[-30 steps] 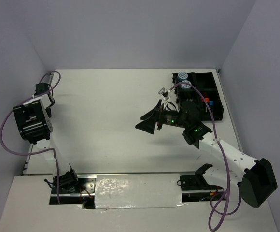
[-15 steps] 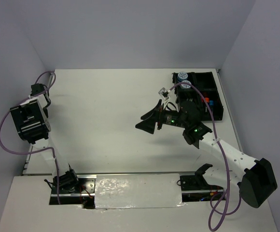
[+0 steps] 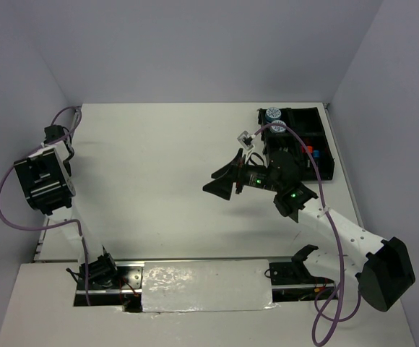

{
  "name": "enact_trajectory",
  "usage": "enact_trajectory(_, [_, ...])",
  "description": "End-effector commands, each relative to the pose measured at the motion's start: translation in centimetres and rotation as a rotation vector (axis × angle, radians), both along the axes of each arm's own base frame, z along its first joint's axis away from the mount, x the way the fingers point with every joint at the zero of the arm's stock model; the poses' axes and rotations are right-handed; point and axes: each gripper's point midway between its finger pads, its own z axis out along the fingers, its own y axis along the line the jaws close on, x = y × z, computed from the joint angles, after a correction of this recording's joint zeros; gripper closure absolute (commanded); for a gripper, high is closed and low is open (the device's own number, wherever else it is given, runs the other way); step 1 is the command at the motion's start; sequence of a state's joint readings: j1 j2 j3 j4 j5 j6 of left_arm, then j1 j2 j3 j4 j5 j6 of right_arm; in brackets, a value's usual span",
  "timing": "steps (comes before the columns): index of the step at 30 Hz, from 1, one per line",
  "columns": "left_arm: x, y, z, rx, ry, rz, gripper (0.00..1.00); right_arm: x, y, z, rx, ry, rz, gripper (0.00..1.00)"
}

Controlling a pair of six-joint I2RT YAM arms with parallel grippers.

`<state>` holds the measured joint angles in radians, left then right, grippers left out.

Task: Sort the stationery into containers
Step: Move the stationery to the center of the board.

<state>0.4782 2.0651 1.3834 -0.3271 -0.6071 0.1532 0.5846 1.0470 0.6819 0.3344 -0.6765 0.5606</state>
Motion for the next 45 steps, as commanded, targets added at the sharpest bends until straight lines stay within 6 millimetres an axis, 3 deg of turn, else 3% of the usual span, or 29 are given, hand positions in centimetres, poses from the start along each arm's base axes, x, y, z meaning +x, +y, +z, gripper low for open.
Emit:
enact_trajectory(1, [-2.2, -0.8, -4.5, -0.142, 0.07, 0.018, 0.41, -0.2, -0.2, 1.6, 0.024, -0.059, -0.006, 0.0])
enact_trajectory(4, [-2.4, -1.1, -5.5, -0.174, 0.085, 0.015, 0.36, 0.0, -0.1, 1.5, 0.02, -0.055, -0.011, 0.0])
enact_trajectory(8, [-2.3, -1.7, -6.7, -0.225, 0.102, 0.001, 0.38, 0.2, -0.2, 1.2, 0.012, -0.048, -0.018, 0.0])
enact_trajectory(12, [-2.3, -1.8, -7.2, -0.243, 0.115, 0.0, 0.5, 0.3, 0.0, 1.1, 0.013, -0.045, -0.018, 0.0])
enact_trajectory(13, [-2.2, -1.8, -7.3, -0.248, 0.116, -0.003, 0.69, 0.3, 0.0, 1.1, 0.013, -0.041, -0.015, 0.0])
enact_trajectory(14, [-2.2, -1.8, -7.3, -0.248, 0.113, 0.001, 0.75, 0.3, 0.0, 1.1, 0.015, -0.042, -0.015, 0.0])
enact_trajectory(16, [-2.1, -1.8, -7.2, -0.248, 0.107, 0.003, 0.72, 0.4, 0.1, 0.9, 0.012, -0.035, -0.015, 0.0])
enact_trajectory(19, [-1.7, -1.8, -6.6, -0.246, 0.081, 0.011, 0.8, 0.4, 0.1, 0.9, 0.015, -0.031, -0.014, 0.0])
enact_trajectory(21, [-1.0, -2.0, -5.9, -0.264, 0.05, 0.009, 0.96, 0.5, 0.1, 0.8, 0.016, -0.029, -0.016, 0.0])
enact_trajectory(22, [-0.6, -2.2, -5.6, -0.268, 0.029, 0.016, 0.98, 0.5, 0.1, 0.8, 0.016, -0.028, -0.016, 0.0])
enact_trajectory(30, [4.5, -4.9, -1.0, -0.269, -0.095, -0.089, 1.0, 0.3, -0.1, 1.0, 0.017, -0.04, -0.026, 0.0])
enact_trajectory(33, [5.5, -6.0, 0.2, -0.271, -0.136, -0.118, 1.0, 0.4, -0.2, 1.2, 0.016, -0.043, -0.031, 0.0])
enact_trajectory(45, [8.4, -8.5, 2.3, -0.294, -0.222, -0.185, 1.0, 0.6, -0.1, 0.9, 0.013, -0.039, -0.038, 0.0])
